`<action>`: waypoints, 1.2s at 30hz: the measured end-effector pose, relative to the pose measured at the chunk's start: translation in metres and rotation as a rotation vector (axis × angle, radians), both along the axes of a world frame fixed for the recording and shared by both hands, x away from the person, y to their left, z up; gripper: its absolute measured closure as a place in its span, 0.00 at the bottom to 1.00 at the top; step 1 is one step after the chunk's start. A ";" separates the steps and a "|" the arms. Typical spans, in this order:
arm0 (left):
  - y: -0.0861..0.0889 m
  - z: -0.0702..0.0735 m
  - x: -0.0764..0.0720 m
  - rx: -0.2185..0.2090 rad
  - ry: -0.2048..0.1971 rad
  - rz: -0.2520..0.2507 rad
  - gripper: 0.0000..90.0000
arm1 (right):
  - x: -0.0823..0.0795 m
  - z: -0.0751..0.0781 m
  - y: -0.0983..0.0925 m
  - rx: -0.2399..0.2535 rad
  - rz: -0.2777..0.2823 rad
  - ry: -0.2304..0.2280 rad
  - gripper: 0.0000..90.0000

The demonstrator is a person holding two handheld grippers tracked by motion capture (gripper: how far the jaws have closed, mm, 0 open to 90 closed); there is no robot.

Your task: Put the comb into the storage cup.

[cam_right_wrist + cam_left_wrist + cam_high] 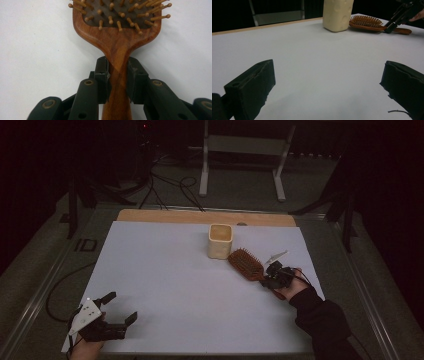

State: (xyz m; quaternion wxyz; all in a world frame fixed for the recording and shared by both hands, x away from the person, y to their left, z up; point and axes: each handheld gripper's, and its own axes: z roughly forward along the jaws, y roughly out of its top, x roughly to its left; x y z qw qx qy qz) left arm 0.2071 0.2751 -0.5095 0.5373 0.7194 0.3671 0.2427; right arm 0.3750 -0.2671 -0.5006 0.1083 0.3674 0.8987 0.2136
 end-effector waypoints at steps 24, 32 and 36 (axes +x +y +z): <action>-0.001 0.000 0.000 0.005 0.002 -0.001 0.00 | -0.028 0.031 -0.011 0.206 -0.096 -0.184 0.81; -0.001 0.002 0.002 -0.013 0.011 0.003 0.00 | -0.045 0.041 0.000 0.287 -0.053 -0.239 0.81; -0.002 0.003 0.003 -0.009 0.018 -0.003 0.00 | -0.056 0.045 0.008 0.309 -0.023 -0.267 0.81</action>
